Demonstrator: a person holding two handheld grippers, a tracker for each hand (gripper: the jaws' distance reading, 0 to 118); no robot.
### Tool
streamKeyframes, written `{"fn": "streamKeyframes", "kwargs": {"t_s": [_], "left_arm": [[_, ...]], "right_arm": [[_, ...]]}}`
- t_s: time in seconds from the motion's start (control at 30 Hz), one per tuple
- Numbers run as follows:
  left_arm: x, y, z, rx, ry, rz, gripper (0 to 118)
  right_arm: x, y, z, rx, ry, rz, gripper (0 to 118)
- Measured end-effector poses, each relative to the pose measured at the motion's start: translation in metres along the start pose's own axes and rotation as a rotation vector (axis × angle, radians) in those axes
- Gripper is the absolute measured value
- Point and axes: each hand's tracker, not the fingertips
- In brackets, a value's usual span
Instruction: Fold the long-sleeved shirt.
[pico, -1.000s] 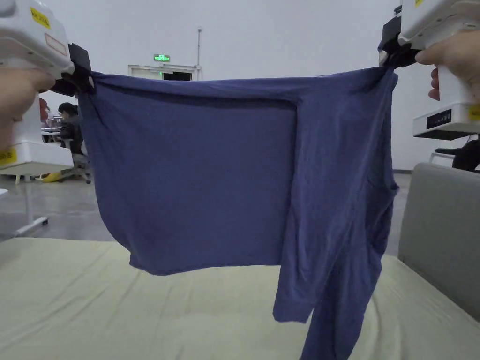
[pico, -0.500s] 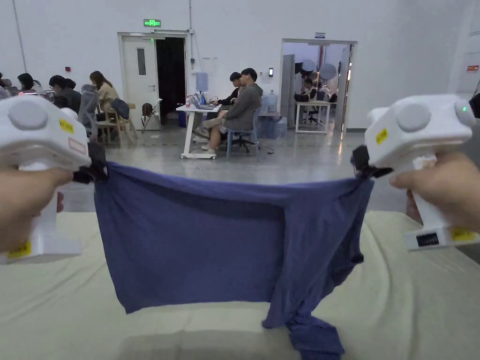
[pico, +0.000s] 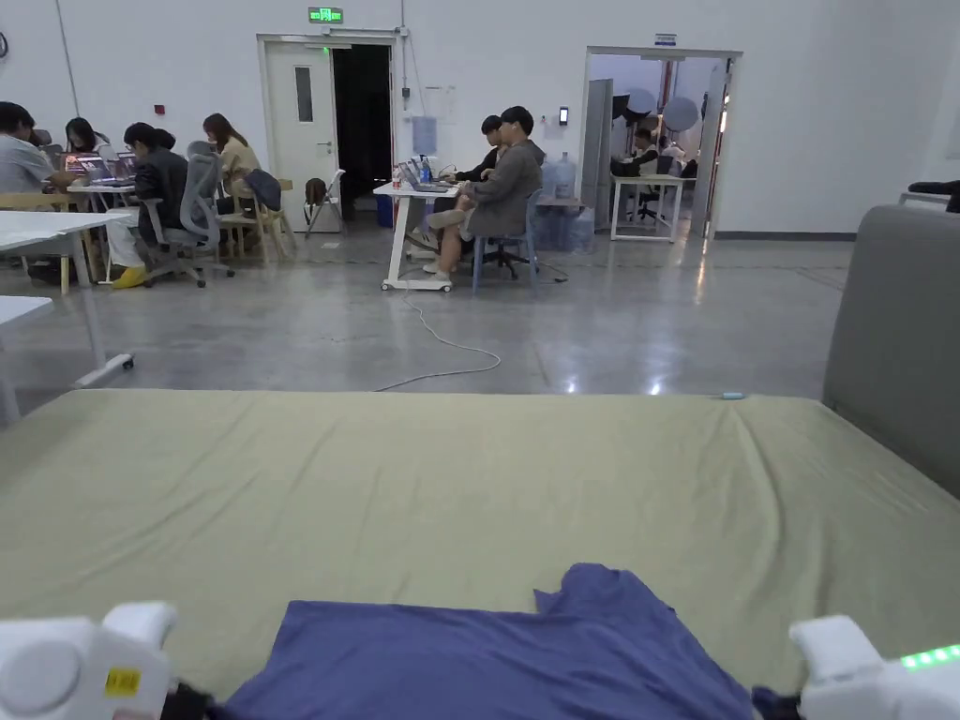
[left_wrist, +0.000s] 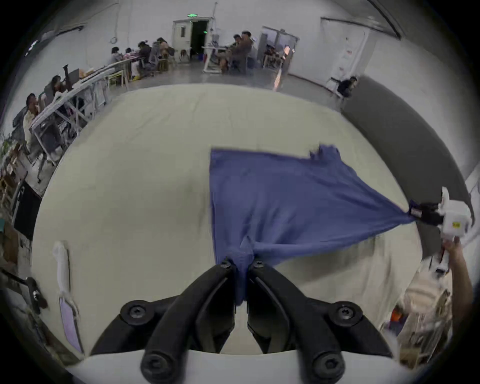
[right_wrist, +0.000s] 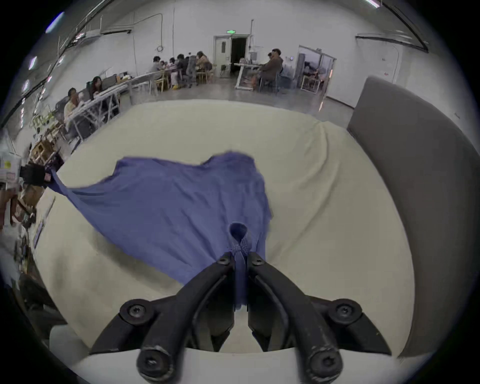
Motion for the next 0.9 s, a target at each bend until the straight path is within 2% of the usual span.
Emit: {"fn": "streamKeyframes", "kwargs": {"t_s": [0.2, 0.33, 0.47, 0.5, 0.57, 0.6, 0.73, 0.8, 0.83, 0.87, 0.9], "left_arm": [[-0.003, -0.112, 0.035, -0.029, -0.022, 0.041, 1], [0.005, -0.177, 0.052, -0.081, -0.020, 0.017, 1], [0.007, -0.234, 0.048, -0.143, -0.006, 0.080, 1], [0.005, -0.246, 0.042, -0.166, -0.020, 0.112, 1], [0.004, -0.266, 0.027, -0.202, -0.029, 0.137, 1], [0.004, -0.271, 0.020, -0.222, -0.022, 0.128, 1], [0.000, -0.284, -0.005, -0.246, -0.001, 0.159, 1], [-0.003, -0.283, -0.005, -0.229, -0.009, 0.206, 1], [-0.005, -0.280, -0.005, -0.239, -0.020, 0.233, 4], [-0.007, -0.275, -0.002, -0.251, -0.022, 0.248, 15], [-0.007, -0.269, 0.005, -0.249, -0.024, 0.252, 45]], "right_arm": [[-0.023, -0.102, 0.058, -0.041, 0.026, 0.037, 2], [-0.038, -0.155, 0.080, -0.107, 0.049, 0.014, 2], [-0.053, -0.196, 0.075, -0.176, 0.027, 0.041, 2], [-0.057, -0.208, 0.067, -0.212, -0.009, 0.054, 2], [-0.068, -0.223, 0.047, -0.287, -0.010, 0.133, 3], [-0.071, -0.229, 0.038, -0.307, -0.022, 0.138, 3], [-0.067, -0.235, 0.014, -0.338, -0.015, 0.056, 4], [-0.066, -0.230, 0.014, -0.359, -0.013, 0.052, 8], [-0.066, -0.226, 0.014, -0.376, -0.008, 0.071, 16], [-0.065, -0.221, 0.015, -0.398, -0.005, 0.105, 28], [-0.061, -0.214, 0.022, -0.396, -0.005, 0.125, 55]]}}
